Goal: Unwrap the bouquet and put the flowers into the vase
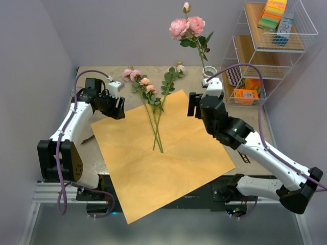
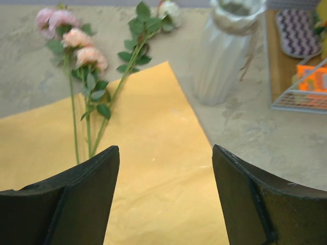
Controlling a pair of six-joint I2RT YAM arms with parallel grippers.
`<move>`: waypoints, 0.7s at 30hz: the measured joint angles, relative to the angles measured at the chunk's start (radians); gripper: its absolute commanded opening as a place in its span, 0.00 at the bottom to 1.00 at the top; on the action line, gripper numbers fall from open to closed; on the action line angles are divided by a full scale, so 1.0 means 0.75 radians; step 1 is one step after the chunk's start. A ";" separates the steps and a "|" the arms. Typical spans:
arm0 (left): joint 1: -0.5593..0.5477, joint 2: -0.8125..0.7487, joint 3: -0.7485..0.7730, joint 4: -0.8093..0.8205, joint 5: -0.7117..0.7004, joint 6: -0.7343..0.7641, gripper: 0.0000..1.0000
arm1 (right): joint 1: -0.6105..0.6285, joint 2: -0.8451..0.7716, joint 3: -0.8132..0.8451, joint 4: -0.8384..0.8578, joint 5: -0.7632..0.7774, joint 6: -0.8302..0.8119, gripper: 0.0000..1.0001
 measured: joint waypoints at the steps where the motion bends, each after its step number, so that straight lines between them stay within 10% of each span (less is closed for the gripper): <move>1: 0.000 0.000 0.000 0.000 0.001 -0.001 0.68 | 0.033 0.009 -0.027 0.002 -0.017 0.017 0.71; 10: 0.000 0.000 0.000 -0.001 0.001 -0.012 0.68 | 0.158 0.451 -0.101 0.161 -0.224 0.087 0.57; 21: 0.005 0.000 0.000 0.000 0.005 -0.022 0.68 | 0.149 1.285 0.575 0.229 -0.473 -0.074 0.50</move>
